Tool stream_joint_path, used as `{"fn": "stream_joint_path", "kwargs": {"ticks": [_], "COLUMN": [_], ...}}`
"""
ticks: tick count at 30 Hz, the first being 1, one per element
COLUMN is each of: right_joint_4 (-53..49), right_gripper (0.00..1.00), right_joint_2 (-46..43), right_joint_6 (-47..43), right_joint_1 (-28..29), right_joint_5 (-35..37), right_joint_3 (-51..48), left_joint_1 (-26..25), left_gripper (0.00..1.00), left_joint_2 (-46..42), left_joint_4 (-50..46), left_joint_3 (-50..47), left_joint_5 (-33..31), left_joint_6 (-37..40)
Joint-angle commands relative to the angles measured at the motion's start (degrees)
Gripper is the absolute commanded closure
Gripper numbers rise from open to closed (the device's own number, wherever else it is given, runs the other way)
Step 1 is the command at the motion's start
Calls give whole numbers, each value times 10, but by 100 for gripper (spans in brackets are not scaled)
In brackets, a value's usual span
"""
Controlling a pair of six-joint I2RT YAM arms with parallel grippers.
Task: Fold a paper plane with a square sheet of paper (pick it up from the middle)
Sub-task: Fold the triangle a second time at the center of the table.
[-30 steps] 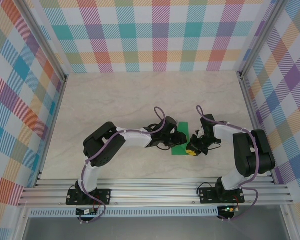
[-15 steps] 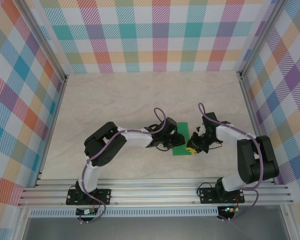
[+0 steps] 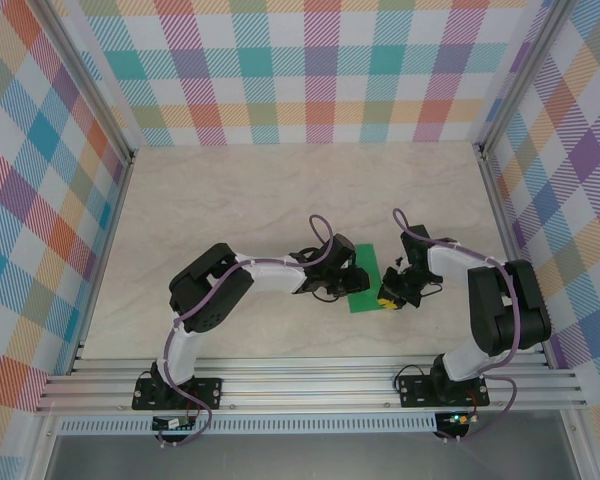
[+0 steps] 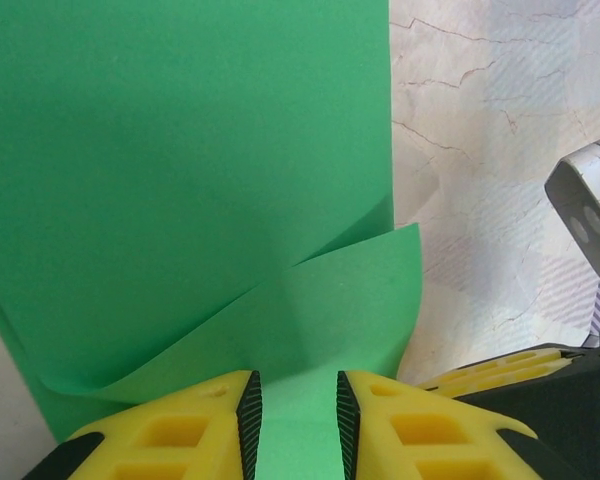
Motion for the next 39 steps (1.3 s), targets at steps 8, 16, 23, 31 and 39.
{"fn": "stream_joint_path", "kwargs": {"ticks": [8, 16, 23, 31, 39], "right_joint_4": [-49, -47, -44, -14, -25], "right_gripper": [89, 89, 88, 88, 88], "right_joint_2": [26, 30, 29, 35, 31], "right_joint_6": [-22, -29, -32, -40, -37], "right_joint_1": [0, 0, 0, 2, 5], "right_joint_5": [42, 30, 22, -36, -14], "right_joint_3": [11, 16, 18, 29, 36], "left_joint_1": [37, 58, 73, 85, 60], "left_gripper": [71, 71, 71, 69, 68], "left_joint_2": [3, -1, -20, -83, -106], "left_joint_4": [-33, -64, -99, -123, -59], "left_joint_3": [2, 9, 12, 0, 4], "left_joint_5": [-28, -45, -66, -87, 4], "left_joint_6": [23, 31, 52, 71, 62]}}
